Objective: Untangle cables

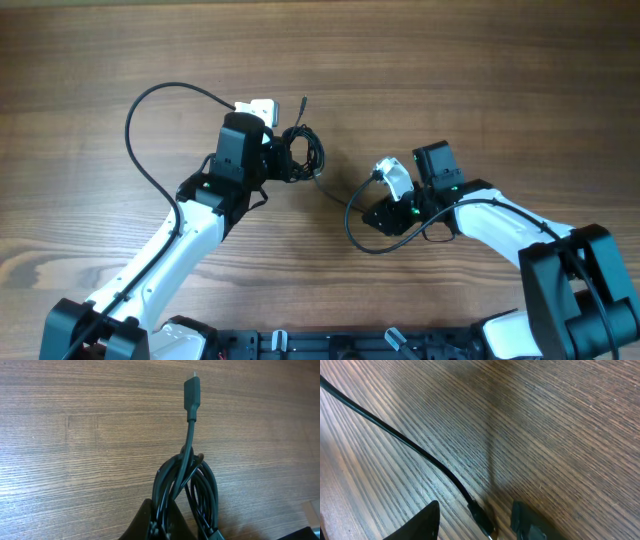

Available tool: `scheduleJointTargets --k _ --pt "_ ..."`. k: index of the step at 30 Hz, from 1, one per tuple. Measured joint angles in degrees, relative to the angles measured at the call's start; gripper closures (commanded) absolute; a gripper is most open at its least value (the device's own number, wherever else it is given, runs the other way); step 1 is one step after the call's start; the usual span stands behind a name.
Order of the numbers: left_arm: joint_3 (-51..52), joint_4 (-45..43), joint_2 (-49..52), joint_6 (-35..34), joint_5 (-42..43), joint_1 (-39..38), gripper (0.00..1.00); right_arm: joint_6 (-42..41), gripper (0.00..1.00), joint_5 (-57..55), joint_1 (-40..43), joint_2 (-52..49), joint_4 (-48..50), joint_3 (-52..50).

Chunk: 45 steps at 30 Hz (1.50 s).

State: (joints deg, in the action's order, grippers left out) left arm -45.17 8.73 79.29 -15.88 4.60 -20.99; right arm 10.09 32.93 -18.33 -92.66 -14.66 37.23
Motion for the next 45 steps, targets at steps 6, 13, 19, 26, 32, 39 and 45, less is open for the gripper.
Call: scheduleJointTargets --k 6,13,19,26,32,39,45 --pt "0.00 0.00 0.00 -1.64 0.00 0.02 0.95 -0.90 0.68 -5.16 -5.46 0.00 1.05 0.42" --pt "0.00 0.11 0.00 -2.05 0.00 0.02 0.95 -4.42 0.96 -4.83 -8.55 -2.21 8.44 0.24" --pt "0.00 4.33 0.00 -2.08 0.00 0.02 0.96 -7.10 0.96 4.61 -8.35 -1.33 10.21 2.21" --pt "0.00 6.62 0.00 -2.12 3.48 0.00 0.96 -8.41 0.95 9.90 -8.09 10.14 13.51 3.80" --pt "0.00 5.84 0.00 -2.25 8.59 0.00 0.96 -15.87 0.96 6.01 -8.09 10.29 23.19 4.02" --pt "0.00 4.07 0.00 -7.93 16.59 0.00 0.96 -25.14 0.96 2.54 -8.09 9.55 29.38 4.07" --pt "0.02 2.08 0.00 -14.27 21.59 0.00 0.96 -26.53 0.96 0.59 -8.09 6.67 33.51 4.07"
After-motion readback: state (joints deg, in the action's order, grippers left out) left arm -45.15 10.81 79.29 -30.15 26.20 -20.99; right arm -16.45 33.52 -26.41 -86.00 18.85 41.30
